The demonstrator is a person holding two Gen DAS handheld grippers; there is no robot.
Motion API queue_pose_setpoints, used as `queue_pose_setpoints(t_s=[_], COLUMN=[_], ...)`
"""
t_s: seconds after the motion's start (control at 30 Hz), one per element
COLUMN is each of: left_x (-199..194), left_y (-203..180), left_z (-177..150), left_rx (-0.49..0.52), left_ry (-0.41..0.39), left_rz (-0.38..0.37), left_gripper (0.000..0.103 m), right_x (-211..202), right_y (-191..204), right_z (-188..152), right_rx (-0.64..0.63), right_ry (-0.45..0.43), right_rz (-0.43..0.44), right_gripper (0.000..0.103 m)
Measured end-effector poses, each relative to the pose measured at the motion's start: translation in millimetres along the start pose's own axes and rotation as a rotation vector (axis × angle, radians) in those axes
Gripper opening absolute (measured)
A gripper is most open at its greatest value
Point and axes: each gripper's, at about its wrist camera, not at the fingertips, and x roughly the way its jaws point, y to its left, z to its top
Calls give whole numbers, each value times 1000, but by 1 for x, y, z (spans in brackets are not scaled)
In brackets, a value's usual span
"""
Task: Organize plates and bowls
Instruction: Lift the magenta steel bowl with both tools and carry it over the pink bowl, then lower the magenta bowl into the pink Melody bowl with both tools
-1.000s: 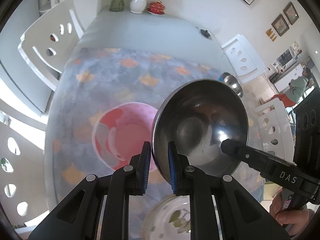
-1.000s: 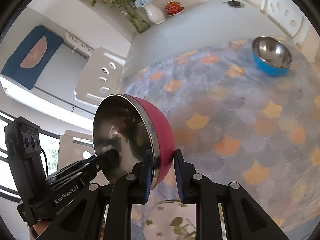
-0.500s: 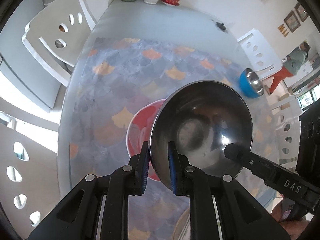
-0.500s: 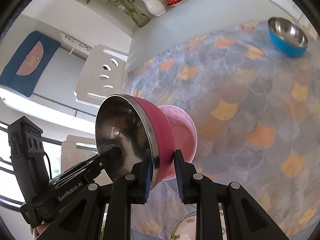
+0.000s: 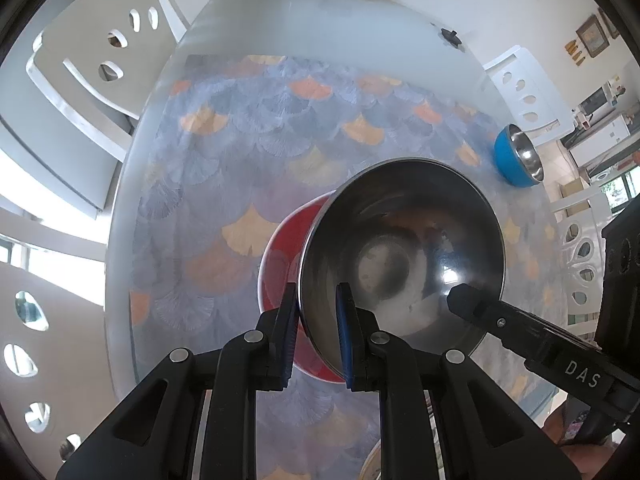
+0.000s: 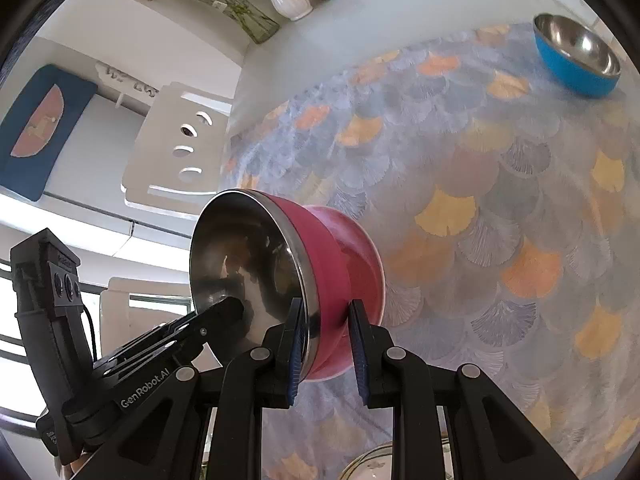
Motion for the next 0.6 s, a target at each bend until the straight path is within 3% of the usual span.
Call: queue_pose_setpoints(t_s=[0.6], left_x=[4], left_y=[-3], left_z=[-2], left_rx=[1], left_ry=[-5], left_rz=[-4], left_gripper=[14], right_x=[11], right_y=[-12], right_z=[-1], right_rx=[35], right_ry=[29], right_rz=[-10], right_gripper=[21])
